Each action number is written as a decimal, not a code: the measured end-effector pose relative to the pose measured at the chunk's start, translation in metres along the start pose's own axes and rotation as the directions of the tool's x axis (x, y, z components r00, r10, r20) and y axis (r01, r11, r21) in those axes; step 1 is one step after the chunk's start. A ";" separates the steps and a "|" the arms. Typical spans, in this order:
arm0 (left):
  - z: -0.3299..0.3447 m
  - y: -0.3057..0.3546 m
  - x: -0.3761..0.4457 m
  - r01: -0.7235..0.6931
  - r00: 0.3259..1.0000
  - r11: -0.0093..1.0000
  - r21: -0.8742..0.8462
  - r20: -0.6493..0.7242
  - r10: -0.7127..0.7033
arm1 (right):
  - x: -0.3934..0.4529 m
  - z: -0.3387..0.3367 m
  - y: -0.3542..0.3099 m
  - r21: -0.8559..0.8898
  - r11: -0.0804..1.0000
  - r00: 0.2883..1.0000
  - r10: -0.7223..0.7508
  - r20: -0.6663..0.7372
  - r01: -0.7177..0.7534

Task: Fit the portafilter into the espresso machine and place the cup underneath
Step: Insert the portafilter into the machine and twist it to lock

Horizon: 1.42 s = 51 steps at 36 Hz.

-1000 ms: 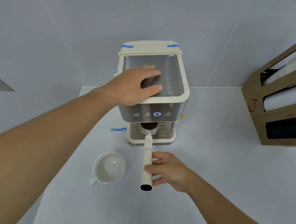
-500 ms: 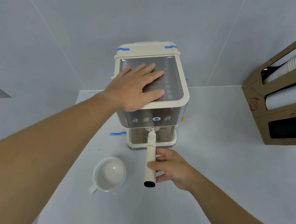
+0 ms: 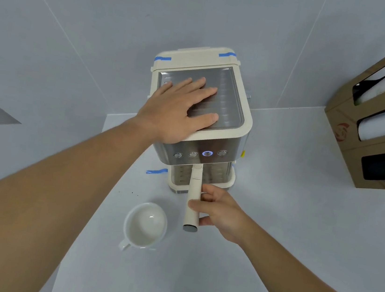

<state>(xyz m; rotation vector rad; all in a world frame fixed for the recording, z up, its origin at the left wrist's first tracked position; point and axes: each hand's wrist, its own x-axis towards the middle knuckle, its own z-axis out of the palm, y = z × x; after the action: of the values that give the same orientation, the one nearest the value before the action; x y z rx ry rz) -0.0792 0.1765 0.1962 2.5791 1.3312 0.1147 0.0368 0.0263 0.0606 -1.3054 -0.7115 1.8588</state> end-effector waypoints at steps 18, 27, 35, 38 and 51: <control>-0.001 0.001 0.001 0.007 0.999 1.000 -0.021 -0.036 -0.007 | 0.017 0.030 0.013 0.217 0.975 0.998 -0.050 -0.036 0.057; 0.002 -0.002 0.003 -0.005 0.998 1.000 -0.028 -0.058 0.004 | 0.013 0.039 0.019 0.319 0.943 0.995 -0.103 0.011 0.095; 0.003 -0.003 0.004 -0.010 0.998 0.999 -0.034 -0.067 0.008 | 0.016 0.037 0.019 0.350 0.935 0.992 -0.087 0.087 0.052; 0.003 -0.003 0.003 -0.009 0.998 0.999 -0.036 -0.068 0.007 | 0.019 0.038 0.022 0.355 0.933 0.994 -0.079 0.071 0.049; 0.001 -0.001 0.001 -0.009 0.997 0.999 -0.054 -0.079 0.005 | 0.035 0.047 0.032 0.336 0.936 0.994 -0.107 -0.003 0.102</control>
<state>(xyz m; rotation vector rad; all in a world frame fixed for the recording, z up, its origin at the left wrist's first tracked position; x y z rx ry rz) -0.0790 0.1777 0.1952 2.5589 1.3264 0.2527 -0.0230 0.0356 0.0321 -1.0147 -0.4366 1.8103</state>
